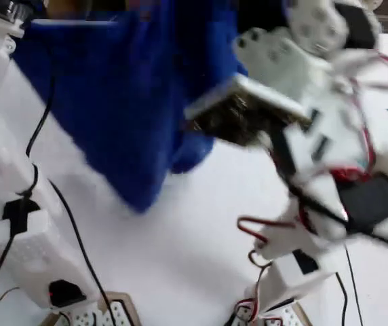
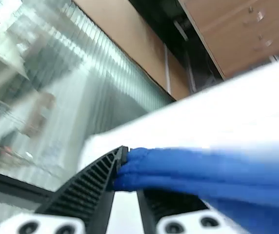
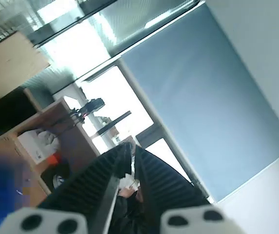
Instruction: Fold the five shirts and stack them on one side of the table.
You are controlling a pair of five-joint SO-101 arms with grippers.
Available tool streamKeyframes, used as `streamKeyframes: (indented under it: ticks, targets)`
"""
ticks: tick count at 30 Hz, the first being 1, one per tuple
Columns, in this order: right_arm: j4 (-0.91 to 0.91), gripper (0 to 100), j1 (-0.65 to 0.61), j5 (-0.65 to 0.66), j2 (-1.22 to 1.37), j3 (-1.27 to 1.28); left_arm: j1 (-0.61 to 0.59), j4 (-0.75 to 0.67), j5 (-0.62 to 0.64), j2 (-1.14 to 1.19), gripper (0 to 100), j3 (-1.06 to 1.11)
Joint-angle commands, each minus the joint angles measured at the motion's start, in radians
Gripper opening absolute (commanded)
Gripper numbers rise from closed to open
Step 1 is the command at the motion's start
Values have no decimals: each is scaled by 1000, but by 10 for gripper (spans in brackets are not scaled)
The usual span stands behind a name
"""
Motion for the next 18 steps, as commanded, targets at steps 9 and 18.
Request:
streamKeyframes:
  ticks: [9, 18]
  targets:
    - [176, 19, 25, -75, -25, 18, 46, 17, 38, -107, 20, 305]
    - [395, 20, 162, -796, 119, 592, 63, 8, -8, -190, 20, 559]
